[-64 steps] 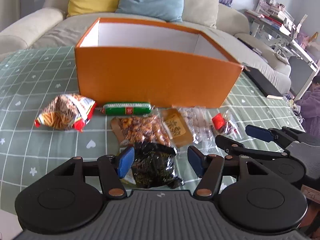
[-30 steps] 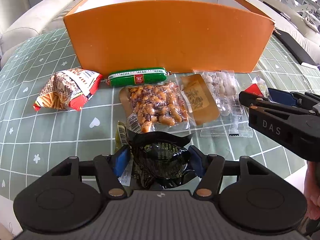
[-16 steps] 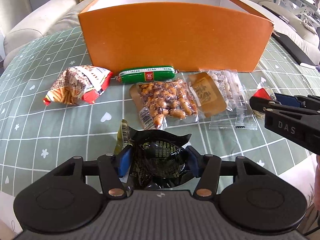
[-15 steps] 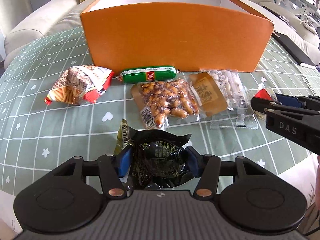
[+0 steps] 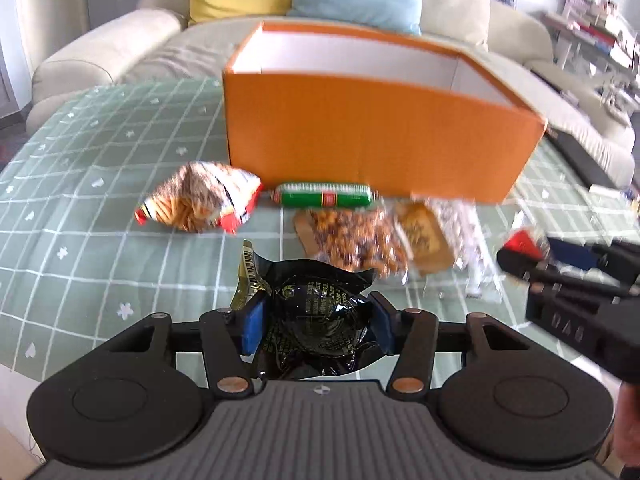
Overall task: Organize snacks
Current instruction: 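Carry both packs over the orange box and open both grippers to drop them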
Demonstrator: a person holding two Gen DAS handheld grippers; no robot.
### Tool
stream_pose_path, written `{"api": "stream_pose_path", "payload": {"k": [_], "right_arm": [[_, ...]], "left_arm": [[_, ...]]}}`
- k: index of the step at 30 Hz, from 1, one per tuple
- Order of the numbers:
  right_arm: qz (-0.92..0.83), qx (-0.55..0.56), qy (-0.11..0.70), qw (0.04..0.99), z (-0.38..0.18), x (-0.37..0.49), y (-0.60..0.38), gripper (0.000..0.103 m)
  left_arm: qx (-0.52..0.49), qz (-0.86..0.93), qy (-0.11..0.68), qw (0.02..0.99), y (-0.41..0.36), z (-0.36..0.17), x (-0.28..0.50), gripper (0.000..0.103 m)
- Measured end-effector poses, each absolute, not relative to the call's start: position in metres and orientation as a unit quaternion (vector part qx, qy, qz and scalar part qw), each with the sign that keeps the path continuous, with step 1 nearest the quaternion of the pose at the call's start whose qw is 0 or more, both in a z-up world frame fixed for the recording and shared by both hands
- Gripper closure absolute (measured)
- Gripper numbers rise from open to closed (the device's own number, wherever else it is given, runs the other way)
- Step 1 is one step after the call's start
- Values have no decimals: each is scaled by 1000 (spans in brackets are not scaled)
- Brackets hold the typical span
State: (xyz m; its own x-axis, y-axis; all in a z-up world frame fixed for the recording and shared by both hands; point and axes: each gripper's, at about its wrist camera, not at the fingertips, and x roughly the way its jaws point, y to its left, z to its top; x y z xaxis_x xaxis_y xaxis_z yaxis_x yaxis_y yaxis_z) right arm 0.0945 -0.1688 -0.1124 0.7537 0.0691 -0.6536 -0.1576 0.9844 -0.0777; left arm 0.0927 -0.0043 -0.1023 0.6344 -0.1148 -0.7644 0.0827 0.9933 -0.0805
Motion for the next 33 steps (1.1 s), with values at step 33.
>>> {"api": "stream_pose_path", "payload": {"k": [33], "right_arm": [[100, -100, 300, 944, -7, 194, -164, 64]], "left_arm": [[-64, -107, 361, 924, -17, -5, 213, 44]]}}
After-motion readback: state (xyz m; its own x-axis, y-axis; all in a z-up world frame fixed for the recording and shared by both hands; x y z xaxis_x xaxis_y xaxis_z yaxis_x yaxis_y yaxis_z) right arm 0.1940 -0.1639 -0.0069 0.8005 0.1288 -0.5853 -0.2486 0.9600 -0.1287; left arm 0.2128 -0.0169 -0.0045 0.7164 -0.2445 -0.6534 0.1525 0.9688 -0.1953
